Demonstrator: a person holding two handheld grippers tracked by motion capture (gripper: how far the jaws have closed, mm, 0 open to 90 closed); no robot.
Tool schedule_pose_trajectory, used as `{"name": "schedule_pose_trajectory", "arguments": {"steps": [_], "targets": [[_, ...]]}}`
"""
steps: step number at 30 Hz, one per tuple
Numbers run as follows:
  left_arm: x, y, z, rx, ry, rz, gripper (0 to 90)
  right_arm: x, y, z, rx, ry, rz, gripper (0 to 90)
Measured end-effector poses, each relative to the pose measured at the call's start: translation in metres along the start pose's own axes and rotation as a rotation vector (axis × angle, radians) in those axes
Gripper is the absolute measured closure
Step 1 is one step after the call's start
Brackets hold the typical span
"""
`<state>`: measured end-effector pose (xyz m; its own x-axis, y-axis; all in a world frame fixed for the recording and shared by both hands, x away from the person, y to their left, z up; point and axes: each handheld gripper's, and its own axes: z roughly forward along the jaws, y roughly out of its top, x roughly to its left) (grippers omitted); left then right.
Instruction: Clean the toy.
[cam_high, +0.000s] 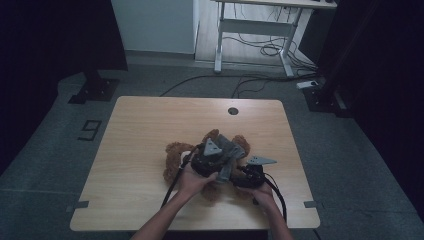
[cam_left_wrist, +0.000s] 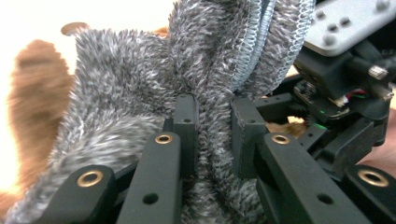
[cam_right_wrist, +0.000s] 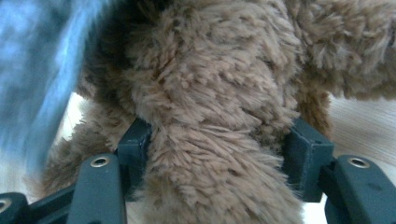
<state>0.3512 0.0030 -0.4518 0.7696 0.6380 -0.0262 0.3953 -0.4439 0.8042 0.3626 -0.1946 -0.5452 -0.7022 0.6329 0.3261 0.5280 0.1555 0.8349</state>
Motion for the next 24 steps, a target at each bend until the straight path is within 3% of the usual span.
{"name": "schedule_pose_trajectory", "arguments": {"steps": [1,5,11,17,20,24], "targets": [[-0.002,-0.001,0.005,0.014,0.011,0.014,74.7,0.000,0.000,0.000,0.002,-0.002,-0.003,38.0],[0.003,-0.011,0.010,0.018,-0.005,-0.002,74.9,0.000,-0.001,0.000,0.003,-0.005,-0.002,37.9],[0.004,-0.022,0.003,0.015,-0.002,0.018,75.3,0.001,-0.002,0.000,0.007,-0.006,-0.019,37.9],[0.014,-0.033,-0.006,0.007,-0.036,-0.029,75.4,-0.001,-0.002,0.000,0.005,0.004,-0.002,37.9],[0.015,-0.040,-0.010,0.011,-0.042,-0.028,75.4,-0.002,-0.002,0.000,0.004,0.006,-0.002,37.9],[0.016,-0.051,-0.015,0.049,-0.059,-0.014,75.3,-0.003,-0.003,-0.001,0.007,0.007,0.008,37.8]]}}
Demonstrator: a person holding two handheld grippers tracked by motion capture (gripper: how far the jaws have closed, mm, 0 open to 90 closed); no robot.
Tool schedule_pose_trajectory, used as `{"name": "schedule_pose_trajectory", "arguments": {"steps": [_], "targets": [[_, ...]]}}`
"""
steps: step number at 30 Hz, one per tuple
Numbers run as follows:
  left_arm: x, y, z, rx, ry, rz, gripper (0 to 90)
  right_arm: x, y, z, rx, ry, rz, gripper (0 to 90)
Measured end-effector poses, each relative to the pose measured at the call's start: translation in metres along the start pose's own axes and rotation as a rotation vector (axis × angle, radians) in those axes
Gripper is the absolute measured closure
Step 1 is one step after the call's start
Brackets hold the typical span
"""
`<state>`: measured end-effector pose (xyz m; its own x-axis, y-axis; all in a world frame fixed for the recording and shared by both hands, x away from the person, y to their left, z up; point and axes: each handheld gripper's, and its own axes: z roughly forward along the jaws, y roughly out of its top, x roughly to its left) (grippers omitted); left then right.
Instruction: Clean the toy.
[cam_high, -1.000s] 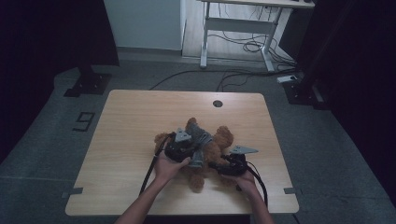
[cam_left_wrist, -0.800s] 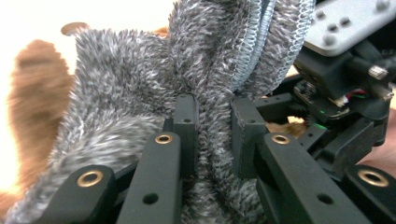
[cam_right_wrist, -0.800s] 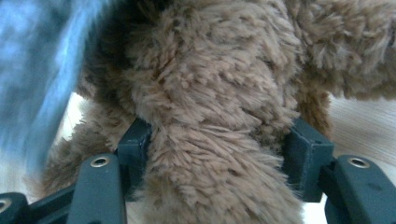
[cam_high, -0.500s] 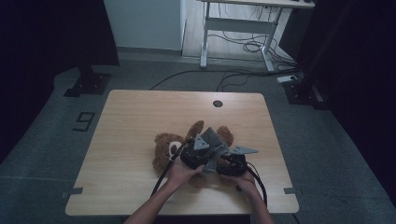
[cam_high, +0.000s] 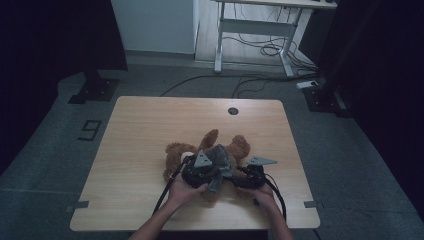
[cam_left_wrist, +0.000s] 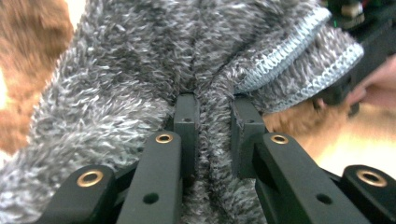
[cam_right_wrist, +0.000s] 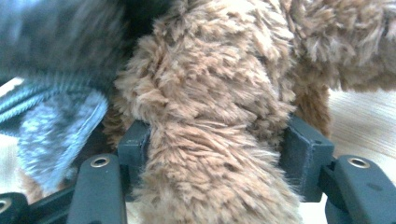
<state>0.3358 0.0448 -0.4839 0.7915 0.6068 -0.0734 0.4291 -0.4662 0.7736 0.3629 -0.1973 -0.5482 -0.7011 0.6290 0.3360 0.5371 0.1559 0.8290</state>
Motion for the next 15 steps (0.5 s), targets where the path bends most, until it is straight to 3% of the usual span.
{"name": "schedule_pose_trajectory", "arguments": {"steps": [7,15], "targets": [[0.009,-0.020,-0.005,0.018,-0.042,-0.046,75.1,-0.001,0.000,0.000,-0.004,0.005,0.015,37.9],[0.013,-0.031,-0.010,0.025,-0.039,-0.054,74.9,-0.002,-0.001,-0.001,-0.008,0.011,0.018,37.8]]}}
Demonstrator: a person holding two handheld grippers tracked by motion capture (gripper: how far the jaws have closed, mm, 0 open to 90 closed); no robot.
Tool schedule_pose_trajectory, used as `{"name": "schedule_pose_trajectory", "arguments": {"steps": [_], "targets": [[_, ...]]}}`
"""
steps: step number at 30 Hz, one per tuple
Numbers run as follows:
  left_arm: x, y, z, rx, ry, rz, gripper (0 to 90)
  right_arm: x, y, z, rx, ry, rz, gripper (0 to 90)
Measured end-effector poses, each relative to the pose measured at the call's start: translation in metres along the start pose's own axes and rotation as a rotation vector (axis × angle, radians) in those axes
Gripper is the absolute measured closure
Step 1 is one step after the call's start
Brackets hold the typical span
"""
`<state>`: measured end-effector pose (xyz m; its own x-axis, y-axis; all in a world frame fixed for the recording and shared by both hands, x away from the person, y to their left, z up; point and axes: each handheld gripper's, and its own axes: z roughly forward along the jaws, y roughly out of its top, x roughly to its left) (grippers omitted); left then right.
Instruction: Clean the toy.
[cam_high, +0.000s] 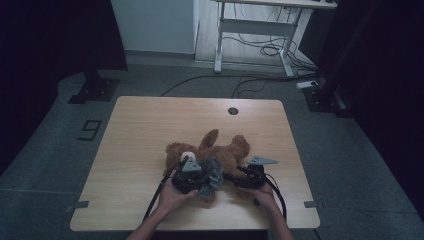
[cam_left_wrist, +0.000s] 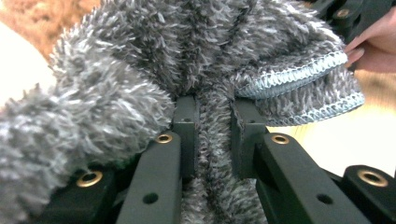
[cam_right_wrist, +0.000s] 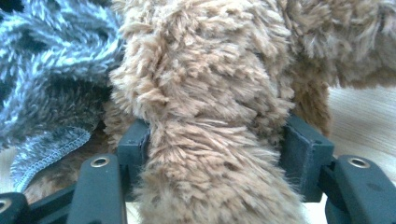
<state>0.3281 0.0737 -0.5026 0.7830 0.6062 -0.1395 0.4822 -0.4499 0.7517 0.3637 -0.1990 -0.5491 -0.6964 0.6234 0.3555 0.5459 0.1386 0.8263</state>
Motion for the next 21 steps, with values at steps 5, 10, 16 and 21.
{"name": "schedule_pose_trajectory", "arguments": {"steps": [5,10,16,21], "targets": [[0.005,-0.007,-0.005,0.005,0.003,-0.014,74.8,0.000,0.000,0.000,-0.001,0.003,0.001,37.8],[0.004,-0.013,-0.011,-0.006,0.016,-0.014,74.8,0.000,0.000,-0.001,-0.001,0.007,-0.006,37.9],[-0.001,-0.003,-0.026,-0.063,0.024,0.005,74.8,-0.002,-0.001,-0.001,-0.010,0.015,0.013,38.4],[0.001,0.030,-0.047,-0.131,0.087,0.032,74.6,-0.002,-0.001,-0.001,-0.013,0.014,0.011,38.4]]}}
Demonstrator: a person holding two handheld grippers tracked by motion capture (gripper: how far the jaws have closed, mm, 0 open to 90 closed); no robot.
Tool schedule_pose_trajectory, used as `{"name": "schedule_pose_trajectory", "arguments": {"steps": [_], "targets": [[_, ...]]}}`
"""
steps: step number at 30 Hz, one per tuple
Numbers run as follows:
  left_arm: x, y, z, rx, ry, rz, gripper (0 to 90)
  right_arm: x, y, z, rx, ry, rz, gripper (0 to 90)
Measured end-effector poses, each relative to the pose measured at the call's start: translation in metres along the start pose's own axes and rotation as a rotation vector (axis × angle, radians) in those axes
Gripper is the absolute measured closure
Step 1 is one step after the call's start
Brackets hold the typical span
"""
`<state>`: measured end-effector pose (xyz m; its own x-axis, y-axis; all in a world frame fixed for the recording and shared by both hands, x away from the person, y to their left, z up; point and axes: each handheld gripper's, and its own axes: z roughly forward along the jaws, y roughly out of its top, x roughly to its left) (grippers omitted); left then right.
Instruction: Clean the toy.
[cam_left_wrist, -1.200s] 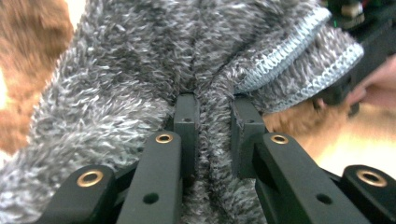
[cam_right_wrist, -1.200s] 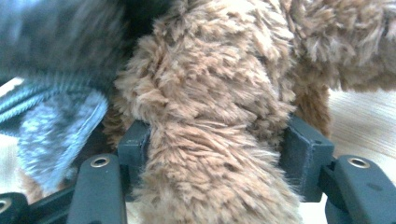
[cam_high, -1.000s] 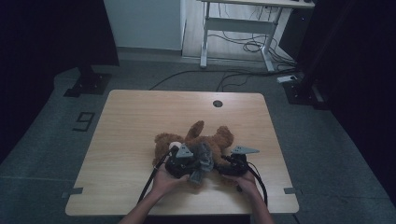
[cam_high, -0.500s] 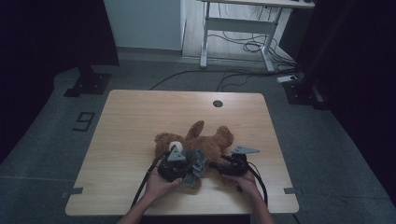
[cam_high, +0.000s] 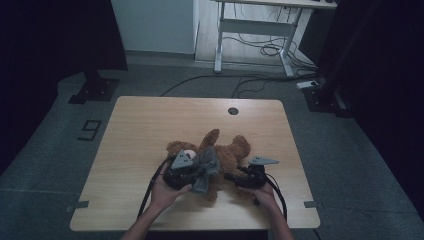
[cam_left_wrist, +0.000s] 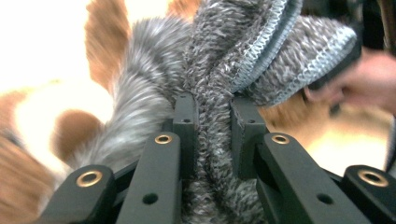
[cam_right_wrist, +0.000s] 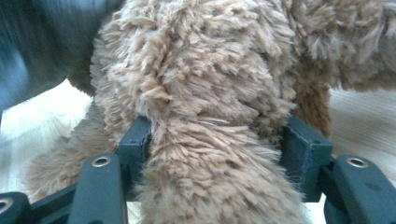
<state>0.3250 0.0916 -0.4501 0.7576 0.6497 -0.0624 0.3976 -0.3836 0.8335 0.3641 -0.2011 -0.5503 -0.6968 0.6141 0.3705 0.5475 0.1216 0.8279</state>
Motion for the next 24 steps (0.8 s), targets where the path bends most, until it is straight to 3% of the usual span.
{"name": "schedule_pose_trajectory", "arguments": {"steps": [2,4,10,13,15,24], "targets": [[0.008,0.011,-0.003,-0.001,0.055,0.013,74.6,0.000,0.000,0.000,0.000,0.002,0.000,38.4],[0.021,0.016,-0.005,0.001,0.095,-0.013,74.6,-0.001,0.000,0.000,0.000,0.003,0.000,38.4],[0.058,0.008,-0.017,0.009,0.205,-0.088,74.8,0.000,0.000,0.000,0.001,0.004,-0.005,38.4],[0.077,-0.012,-0.017,0.018,0.195,-0.162,75.0,0.000,0.000,0.000,0.001,0.003,-0.006,38.4],[0.082,-0.021,-0.018,0.014,0.197,-0.182,75.0,0.001,0.000,0.000,0.003,0.001,-0.008,38.4],[0.094,-0.044,-0.021,0.040,0.250,-0.216,75.2,0.001,0.000,0.001,0.001,0.001,-0.005,38.4]]}}
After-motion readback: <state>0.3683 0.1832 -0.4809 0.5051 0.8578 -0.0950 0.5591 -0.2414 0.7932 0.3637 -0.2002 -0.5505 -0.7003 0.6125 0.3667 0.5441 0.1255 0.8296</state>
